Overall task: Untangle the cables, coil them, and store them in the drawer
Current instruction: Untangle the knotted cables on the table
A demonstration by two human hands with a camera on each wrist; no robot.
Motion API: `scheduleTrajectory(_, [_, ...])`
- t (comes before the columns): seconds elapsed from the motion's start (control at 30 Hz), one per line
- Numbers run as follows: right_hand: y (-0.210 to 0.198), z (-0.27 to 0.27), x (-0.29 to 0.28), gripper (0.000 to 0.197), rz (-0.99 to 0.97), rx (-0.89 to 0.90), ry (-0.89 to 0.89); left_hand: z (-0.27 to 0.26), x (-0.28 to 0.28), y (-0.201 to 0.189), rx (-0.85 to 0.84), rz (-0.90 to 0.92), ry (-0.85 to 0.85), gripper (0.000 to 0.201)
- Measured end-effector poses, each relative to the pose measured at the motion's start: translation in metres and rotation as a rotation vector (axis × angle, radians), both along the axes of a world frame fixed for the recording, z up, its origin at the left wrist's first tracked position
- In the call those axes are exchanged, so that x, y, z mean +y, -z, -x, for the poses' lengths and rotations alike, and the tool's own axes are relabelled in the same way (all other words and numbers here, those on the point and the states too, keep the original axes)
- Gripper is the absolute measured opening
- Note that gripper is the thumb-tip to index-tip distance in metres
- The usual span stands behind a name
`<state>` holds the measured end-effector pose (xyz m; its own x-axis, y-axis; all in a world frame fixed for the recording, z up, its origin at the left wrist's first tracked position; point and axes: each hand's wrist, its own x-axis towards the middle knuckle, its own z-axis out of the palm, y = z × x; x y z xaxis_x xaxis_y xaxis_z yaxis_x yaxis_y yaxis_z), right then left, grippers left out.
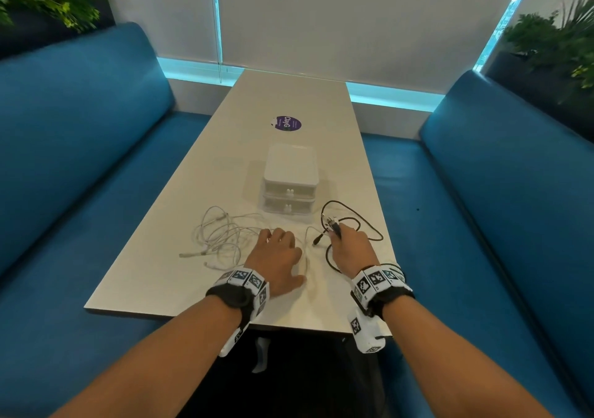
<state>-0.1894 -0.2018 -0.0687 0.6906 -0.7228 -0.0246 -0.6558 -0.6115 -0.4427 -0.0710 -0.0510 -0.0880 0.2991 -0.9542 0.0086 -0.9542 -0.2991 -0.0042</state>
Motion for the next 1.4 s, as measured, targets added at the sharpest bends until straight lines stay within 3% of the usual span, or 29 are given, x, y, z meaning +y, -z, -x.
scheduleTrajectory(0.17, [0.004,-0.001,0.006,0.032,0.006,-0.064,-0.009,0.007,0.002,-0.001,-0.089,0.035,0.08,0.037])
scheduleTrajectory(0.3, [0.008,-0.001,0.012,0.032,-0.01,-0.056,-0.058,0.01,0.001,-0.002,-0.092,-0.03,-0.008,0.026])
scheduleTrajectory(0.53, [-0.006,0.004,0.02,0.026,-0.096,-0.332,0.044,-0.002,0.005,-0.008,0.057,-0.117,-0.123,0.02])
scheduleTrajectory(0.7, [-0.003,0.002,0.023,0.025,-0.163,-0.424,0.012,-0.008,0.003,-0.003,0.109,-0.099,-0.205,0.019])
scheduleTrajectory(1.13, [0.008,-0.004,0.025,0.01,-0.25,-0.08,-0.241,-0.008,0.001,0.005,0.359,0.102,-0.007,0.019])
scheduleTrajectory(1.27, [0.012,-0.009,0.015,0.022,-0.155,0.062,-0.169,-0.021,0.006,-0.002,0.334,0.074,-0.08,0.026])
scheduleTrajectory(1.4, [0.005,-0.012,0.001,0.031,-0.04,0.12,-0.05,-0.036,0.011,-0.004,0.299,0.072,-0.047,0.029])
